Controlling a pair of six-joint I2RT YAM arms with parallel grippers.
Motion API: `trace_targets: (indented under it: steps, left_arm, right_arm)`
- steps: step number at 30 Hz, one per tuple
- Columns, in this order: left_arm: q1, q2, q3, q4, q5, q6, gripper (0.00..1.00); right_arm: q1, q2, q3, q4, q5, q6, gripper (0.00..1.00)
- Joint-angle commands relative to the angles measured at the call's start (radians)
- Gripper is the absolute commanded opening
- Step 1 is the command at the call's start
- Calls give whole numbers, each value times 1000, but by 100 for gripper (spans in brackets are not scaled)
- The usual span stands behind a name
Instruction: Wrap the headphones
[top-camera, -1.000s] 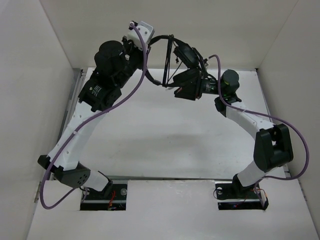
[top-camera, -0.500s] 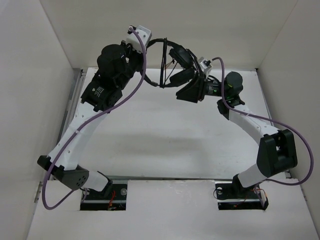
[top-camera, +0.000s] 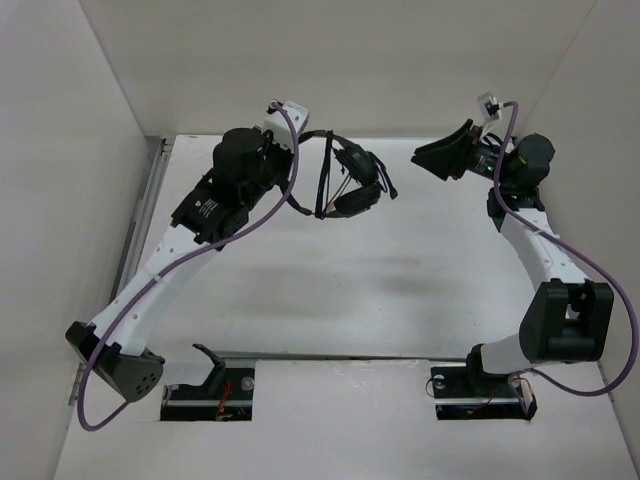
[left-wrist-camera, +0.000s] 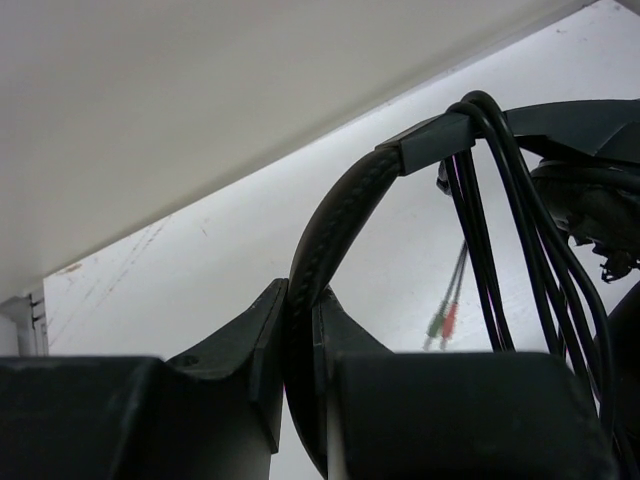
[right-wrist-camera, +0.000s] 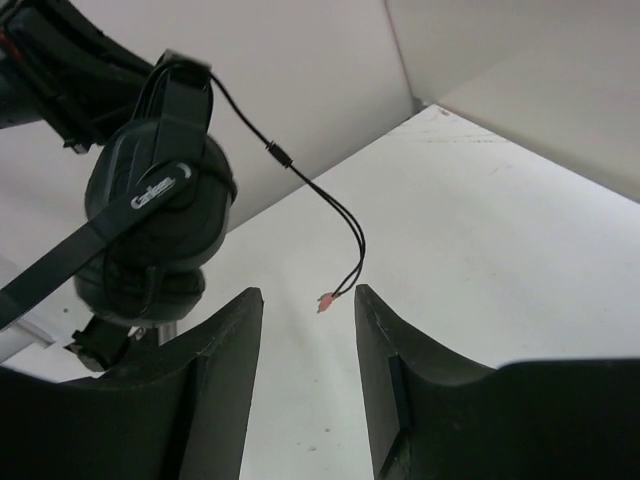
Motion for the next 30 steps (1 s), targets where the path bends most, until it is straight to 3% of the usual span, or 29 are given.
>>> trace_targets:
  steps: [1,12,30]
  left_arm:
    - [-20,-106,-33,82,21,-78,0]
    - [-23,-233,-303,88,72,-163,0]
    - [-65,-245,-484,75,187,-279,0]
  right_arm:
    - [-8,-43,30,-26,16,-86,48]
    - [-3,-92,-10,-234,59,-299,49]
    - [-3,-69,-34,-234,70,-341,49]
